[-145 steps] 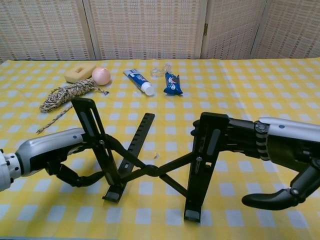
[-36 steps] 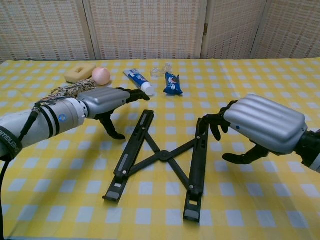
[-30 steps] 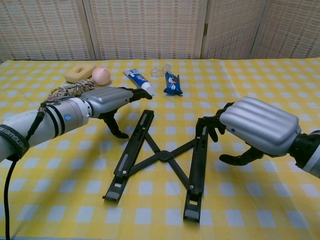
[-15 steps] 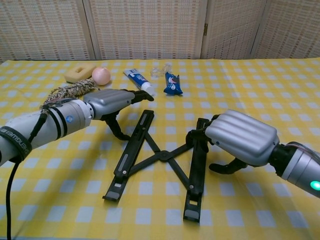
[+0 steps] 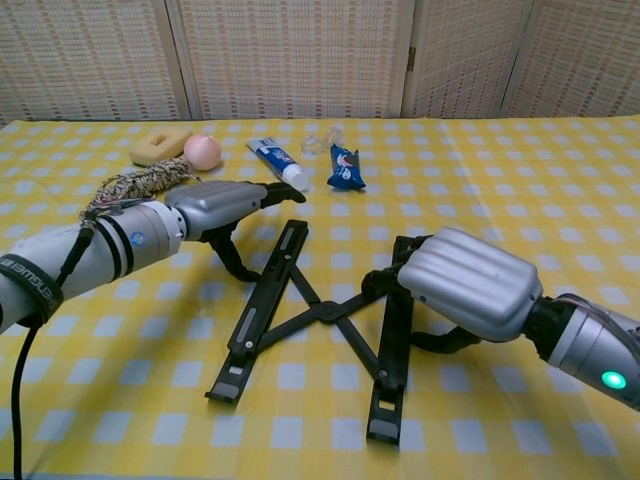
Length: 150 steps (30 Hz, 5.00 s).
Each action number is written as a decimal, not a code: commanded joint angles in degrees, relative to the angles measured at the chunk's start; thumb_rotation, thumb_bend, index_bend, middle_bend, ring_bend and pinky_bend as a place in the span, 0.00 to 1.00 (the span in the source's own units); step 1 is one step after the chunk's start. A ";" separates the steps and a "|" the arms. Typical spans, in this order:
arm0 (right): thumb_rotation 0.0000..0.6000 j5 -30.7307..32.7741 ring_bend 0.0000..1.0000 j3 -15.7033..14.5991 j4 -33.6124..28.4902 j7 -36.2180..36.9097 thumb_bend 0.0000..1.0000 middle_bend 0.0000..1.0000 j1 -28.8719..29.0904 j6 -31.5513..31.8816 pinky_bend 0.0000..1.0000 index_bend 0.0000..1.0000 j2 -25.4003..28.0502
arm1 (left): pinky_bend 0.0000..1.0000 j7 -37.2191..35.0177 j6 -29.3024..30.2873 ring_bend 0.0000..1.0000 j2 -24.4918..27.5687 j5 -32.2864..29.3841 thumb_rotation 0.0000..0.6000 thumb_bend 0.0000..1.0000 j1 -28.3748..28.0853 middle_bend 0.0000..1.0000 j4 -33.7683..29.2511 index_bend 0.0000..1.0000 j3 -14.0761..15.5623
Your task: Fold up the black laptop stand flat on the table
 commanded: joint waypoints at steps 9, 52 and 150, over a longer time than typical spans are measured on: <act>1.00 -0.80 0.49 -0.09 4.54 0.23 0.29 0.54 1.12 2.14 0.43 0.38 -3.32 | 0.00 -1.57 -0.98 0.00 0.36 -1.18 1.00 0.23 0.22 0.00 -1.65 0.04 -0.37; 1.00 0.59 0.30 -0.42 -13.90 -5.17 0.29 0.26 7.54 -3.98 0.37 0.11 5.96 | 0.00 -0.68 3.81 0.00 9.83 -3.50 1.00 0.23 4.34 0.00 -17.05 0.00 -0.50; 1.00 22.73 0.04 -2.05 -44.45 -7.45 0.29 0.00 -16.58 16.77 0.02 0.00 41.42 | 0.00 -2.82 37.54 0.00 33.94 4.73 1.00 0.27 34.20 0.00 -29.16 0.05 8.16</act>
